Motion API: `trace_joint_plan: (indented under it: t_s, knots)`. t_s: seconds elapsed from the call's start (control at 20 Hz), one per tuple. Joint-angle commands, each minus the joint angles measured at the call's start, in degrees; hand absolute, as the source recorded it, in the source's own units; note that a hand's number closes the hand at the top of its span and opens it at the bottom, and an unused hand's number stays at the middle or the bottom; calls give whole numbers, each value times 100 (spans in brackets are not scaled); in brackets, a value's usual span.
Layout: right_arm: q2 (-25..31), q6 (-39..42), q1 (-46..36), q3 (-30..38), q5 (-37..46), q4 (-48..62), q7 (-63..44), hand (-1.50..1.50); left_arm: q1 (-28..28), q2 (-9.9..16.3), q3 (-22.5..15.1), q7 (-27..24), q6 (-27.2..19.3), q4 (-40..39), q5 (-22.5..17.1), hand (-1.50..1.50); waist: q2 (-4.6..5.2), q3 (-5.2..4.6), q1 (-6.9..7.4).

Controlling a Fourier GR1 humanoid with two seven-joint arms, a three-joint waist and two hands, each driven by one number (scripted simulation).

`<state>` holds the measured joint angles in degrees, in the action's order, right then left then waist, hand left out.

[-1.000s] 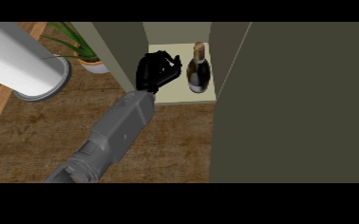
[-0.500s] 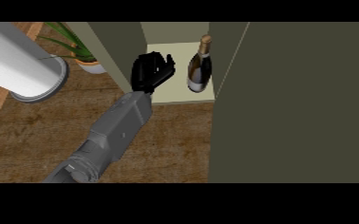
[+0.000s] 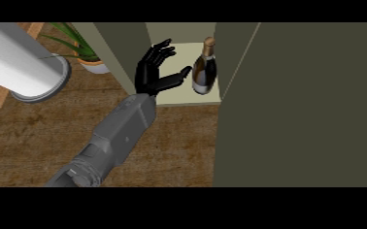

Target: Pick up the wine, place it into the cabinet and close the cabinet

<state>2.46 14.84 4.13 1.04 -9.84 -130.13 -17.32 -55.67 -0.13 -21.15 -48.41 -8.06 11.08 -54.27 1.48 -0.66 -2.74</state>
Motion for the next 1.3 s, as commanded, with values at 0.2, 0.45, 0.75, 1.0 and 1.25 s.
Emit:
trace_joint_plan:
  t_s: [0.2, 0.45, 0.75, 1.0, 1.25]
  knots:
    - [77, -83, -165, 99, -71, -76, -229, -150, 317, 179, 94, -463, -57, 305, 137, -150, -130, 63, 221]
    - [-21, -63, 230, -187, 162, -371, -262, -150, 752, 348, -232, -21, -218, 1157, 342, -150, -191, 67, 330]
    - [16, -104, -107, 57, 140, 58, -87, -150, 1663, 520, -938, 898, -670, 3380, 771, -150, -211, 71, 438]
    - [-35, -169, 71, -81, 165, -320, -288, -150, 2518, 1323, -1258, 1630, -762, 5362, 904, -150, -216, 71, 432]
    - [-128, -132, 164, -308, 255, -296, -220, -150, 3405, 1936, -1333, 2316, -1385, 7318, 1055, -150, -191, 71, 383]
